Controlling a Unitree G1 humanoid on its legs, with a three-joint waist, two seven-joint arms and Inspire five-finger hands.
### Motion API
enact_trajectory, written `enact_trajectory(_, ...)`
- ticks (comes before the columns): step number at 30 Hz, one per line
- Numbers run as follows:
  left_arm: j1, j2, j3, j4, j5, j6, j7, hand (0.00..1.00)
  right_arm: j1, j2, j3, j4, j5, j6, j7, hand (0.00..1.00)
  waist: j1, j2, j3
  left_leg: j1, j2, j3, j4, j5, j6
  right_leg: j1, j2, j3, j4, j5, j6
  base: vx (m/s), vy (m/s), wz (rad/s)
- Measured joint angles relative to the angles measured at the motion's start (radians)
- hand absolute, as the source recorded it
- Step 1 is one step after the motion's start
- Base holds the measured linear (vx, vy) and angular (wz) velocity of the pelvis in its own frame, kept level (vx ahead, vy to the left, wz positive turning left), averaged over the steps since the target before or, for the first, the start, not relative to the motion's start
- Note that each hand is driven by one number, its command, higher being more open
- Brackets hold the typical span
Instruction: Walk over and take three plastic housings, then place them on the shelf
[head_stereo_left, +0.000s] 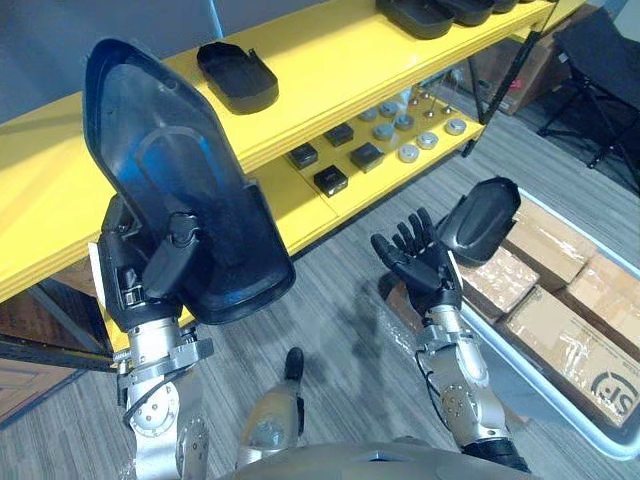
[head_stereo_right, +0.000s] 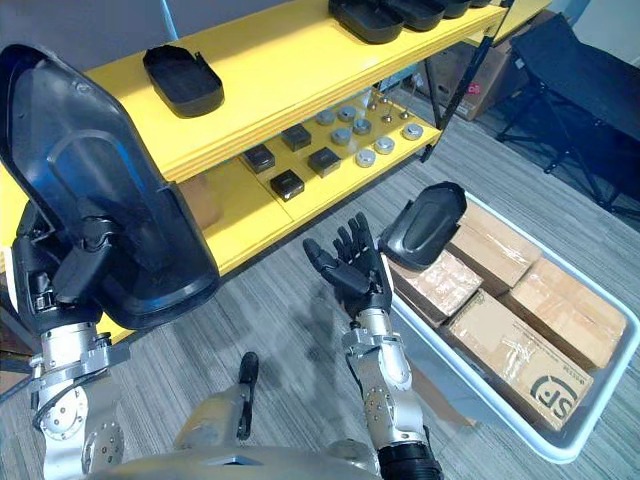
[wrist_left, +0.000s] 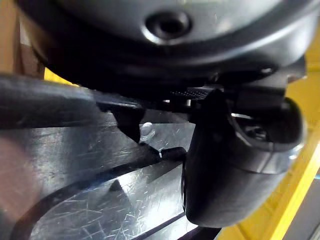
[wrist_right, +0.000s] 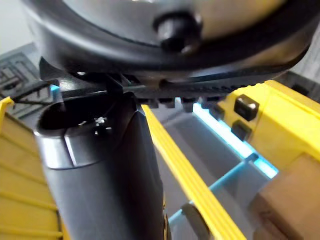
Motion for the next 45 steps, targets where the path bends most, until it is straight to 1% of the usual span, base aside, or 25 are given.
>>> enact_trajectory(2,0.001,-0.002,0.025,-0.001,0.002,0.000,-0.003,0.00,-0.011,0.004,0.001,0.000,0.000,-0.009,0.000,1.00,0.016,0.006,-0.002,0.004,-0.006,-0.001,0.023,-0.034,0.008,0.010,-0.005,-0.001,0.016,0.023,-0.027,0.07,0.062,0.11)
enact_trajectory(3,0.001,-0.002,0.044,-0.002,0.006,0.000,-0.004,0.00,-0.017,0.004,0.005,0.000,0.000,-0.018,0.000,1.00,0.017,0.012,-0.002,0.010,-0.003,-0.005,0.027,-0.049,0.012,0.006,-0.007,-0.001,0.047,0.039,-0.052,0.04,0.075,0.13)
enact_trajectory(4,0.002,-0.005,0.075,-0.002,0.021,0.000,-0.004,0.00,-0.027,0.004,0.013,0.000,0.000,-0.029,0.000,1.00,0.018,0.018,-0.001,0.029,0.003,-0.004,0.012,-0.055,0.013,-0.017,-0.016,-0.001,0.117,0.064,-0.093,0.05,0.091,0.16)
enact_trajectory(5,0.002,-0.008,0.104,-0.002,0.027,0.000,-0.001,0.00,-0.036,0.004,0.024,0.000,-0.001,-0.051,0.000,1.00,0.018,0.018,-0.001,0.063,0.003,0.000,-0.037,-0.068,0.011,-0.051,-0.036,0.000,0.202,0.099,-0.150,0.06,0.082,0.13)
enact_trajectory(6,0.003,-0.007,0.115,-0.002,0.031,-0.001,0.002,0.00,-0.043,0.005,0.030,0.000,-0.001,-0.063,0.000,1.00,0.019,0.013,-0.002,0.080,0.001,0.008,-0.063,-0.081,-0.005,-0.074,-0.049,0.003,0.233,0.122,-0.185,0.09,0.079,0.07)
enact_trajectory(7,0.001,-0.002,0.134,-0.005,0.035,-0.003,0.013,0.00,-0.058,0.013,0.037,-0.001,-0.001,-0.078,0.000,1.00,0.012,-0.011,0.002,0.062,-0.013,0.027,0.000,-0.127,0.008,-0.103,-0.086,0.029,0.270,0.151,-0.207,0.24,0.094,-0.14)
enact_trajectory(8,0.007,-0.003,0.157,-0.010,0.040,-0.009,0.027,0.00,-0.075,0.009,0.050,-0.014,-0.003,-0.089,0.001,1.00,0.023,0.002,0.001,0.025,-0.002,0.045,0.201,-0.227,0.045,-0.126,-0.087,0.048,0.345,0.174,-0.180,0.30,0.106,-0.07)
enact_trajectory(9,-0.001,0.016,0.164,-0.001,0.039,-0.005,0.046,0.00,-0.085,0.012,0.055,-0.007,-0.006,-0.099,0.000,1.00,0.010,0.008,-0.002,0.035,0.001,0.026,0.195,-0.254,0.065,-0.148,-0.087,0.075,0.367,0.156,-0.154,0.32,0.086,0.00)
enact_trajectory(10,0.000,0.019,0.168,-0.001,0.038,-0.005,0.055,0.00,-0.091,0.009,0.069,-0.008,-0.009,-0.103,0.001,1.00,0.008,0.009,-0.013,0.041,0.009,0.014,0.167,-0.249,0.073,-0.162,-0.055,0.082,0.322,0.087,-0.131,0.14,0.039,0.17)
enact_trajectory(11,-0.005,0.018,0.171,-0.001,0.037,-0.005,0.059,0.00,-0.100,0.002,0.077,-0.008,-0.011,-0.108,0.002,1.00,0.010,0.015,-0.015,0.047,0.019,0.008,0.151,-0.244,0.075,-0.173,-0.026,0.081,0.289,0.054,-0.132,0.10,0.044,0.12)
enact_trajectory(13,-0.032,0.033,0.176,0.003,0.036,-0.003,0.075,0.00,-0.150,-0.017,0.081,-0.009,-0.030,-0.118,0.004,1.00,0.002,0.030,-0.012,0.072,0.029,-0.045,0.085,-0.213,0.066,-0.232,0.071,0.137,0.181,0.018,-0.153,0.08,0.040,0.33)
enact_trajectory(14,-0.048,0.039,0.172,0.009,0.036,-0.002,0.078,0.00,-0.158,-0.024,0.075,-0.012,-0.030,-0.122,0.004,1.00,-0.002,0.032,-0.012,0.080,0.024,-0.064,0.068,-0.205,0.064,-0.252,0.086,0.171,0.169,0.019,-0.152,0.08,-0.018,0.82)
enact_trajectory(16,-0.122,0.069,0.159,0.054,0.035,-0.002,0.093,0.00,-0.157,-0.037,0.036,-0.049,-0.048,-0.125,-0.004,1.00,-0.042,0.042,-0.010,0.103,-0.009,-0.168,0.041,-0.188,0.047,-0.277,0.130,0.344,0.148,0.032,-0.129,0.11,-0.071,1.40)
enact_trajectory(17,-0.140,0.078,0.155,0.067,0.034,-0.002,0.096,0.00,-0.157,-0.037,0.024,-0.058,-0.050,-0.128,-0.005,1.00,-0.052,0.040,-0.011,0.110,-0.018,-0.196,0.037,-0.183,0.039,-0.273,0.135,0.371,0.137,0.036,-0.123,0.14,-0.152,1.62)
enact_trajectory(19,-0.171,0.091,0.152,0.080,0.028,-0.003,0.086,0.00,-0.159,-0.043,-0.021,-0.113,-0.095,-0.175,-0.034,1.00,-0.049,0.028,-0.018,0.126,-0.038,-0.276,0.021,-0.173,0.012,-0.227,0.137,0.337,0.017,0.047,-0.119,0.15,-0.242,1.34)
enact_trajectory(20,-0.168,0.092,0.156,0.077,0.021,-0.003,0.082,0.00,-0.164,-0.047,-0.025,-0.130,-0.106,-0.192,-0.045,1.00,-0.040,0.025,-0.020,0.122,-0.042,-0.280,0.015,-0.175,0.009,-0.216,0.137,0.314,-0.021,0.052,-0.124,0.10,-0.297,1.01)
enact_trajectory(21,-0.162,0.092,0.169,0.075,0.015,-0.002,0.078,0.00,-0.175,-0.053,-0.033,-0.154,-0.118,-0.210,-0.051,1.00,-0.036,0.007,-0.030,0.115,-0.041,-0.260,0.007,-0.177,0.004,-0.193,0.137,0.297,-0.066,0.117,-0.119,0.08,-0.289,1.32)
enact_trajectory(22,-0.146,0.064,0.171,0.079,-0.004,0.004,0.055,0.00,-0.194,-0.080,-0.060,-0.185,-0.128,-0.233,-0.062,1.00,-0.046,0.039,-0.036,0.099,0.019,-0.151,0.019,-0.172,0.000,-0.148,0.144,0.207,-0.109,0.152,-0.103,0.07,-0.260,1.37)
enact_trajectory(24,-0.126,0.043,0.167,0.079,-0.026,0.003,0.010,0.00,-0.223,-0.116,-0.108,-0.200,-0.135,-0.238,-0.097,1.00,-0.042,0.080,-0.049,0.084,0.101,-0.001,0.026,-0.154,-0.009,-0.112,0.175,0.136,-0.130,0.158,-0.111,0.10,-0.192,1.15)
enact_trajectory(26,-0.126,0.037,0.129,0.075,-0.043,0.004,-0.023,0.00,-0.224,-0.131,-0.174,-0.207,-0.136,-0.238,-0.128,1.00,-0.047,0.104,-0.066,0.101,0.125,0.074,-0.019,-0.088,-0.026,-0.079,0.189,0.071,-0.129,0.155,-0.115,0.11,-0.146,1.06)
enact_trajectory(27,-0.126,0.037,0.104,0.061,-0.044,0.003,-0.040,0.00,-0.225,-0.131,-0.207,-0.208,-0.135,-0.238,-0.139,1.00,-0.042,0.104,-0.065,0.126,0.121,0.084,-0.063,-0.053,-0.027,-0.064,0.187,0.057,-0.129,0.154,-0.116,0.09,-0.069,0.78)
enact_trajectory(30,-0.127,0.039,0.061,0.037,-0.043,0.003,-0.064,0.00,-0.220,-0.120,-0.218,-0.219,-0.149,-0.238,-0.135,1.00,-0.046,0.102,-0.067,0.147,0.114,0.083,-0.110,-0.031,-0.023,-0.059,0.181,0.050,-0.129,0.150,-0.120,0.06,-0.029,0.16)
enact_trajectory(34,-0.127,0.040,0.016,0.037,-0.042,0.027,-0.078,0.00,-0.195,-0.086,-0.218,-0.221,-0.159,-0.238,-0.131,1.00,-0.056,0.092,-0.069,0.185,0.086,0.093,-0.156,-0.017,-0.016,-0.040,0.161,0.051,-0.130,0.129,-0.105,0.01,-0.002,-0.01)
enact_trajectory(37,-0.127,0.040,0.017,0.037,-0.042,0.041,-0.085,0.00,-0.172,-0.056,-0.215,-0.221,-0.159,-0.236,-0.133,1.00,-0.073,0.092,-0.070,0.188,0.083,0.099,-0.158,-0.017,-0.013,-0.037,0.155,0.052,-0.132,0.127,-0.104,-0.07,0.009,0.00)
enact_trajectory(45,-0.110,0.040,0.012,0.037,-0.020,0.042,-0.119,0.00,-0.057,-0.020,-0.199,-0.221,-0.156,-0.200,-0.131,1.00,-0.088,0.090,-0.072,0.172,0.092,0.139,-0.162,-0.033,-0.015,-0.068,0.170,0.090,-0.155,0.134,-0.104,-0.08,0.013,-0.11)
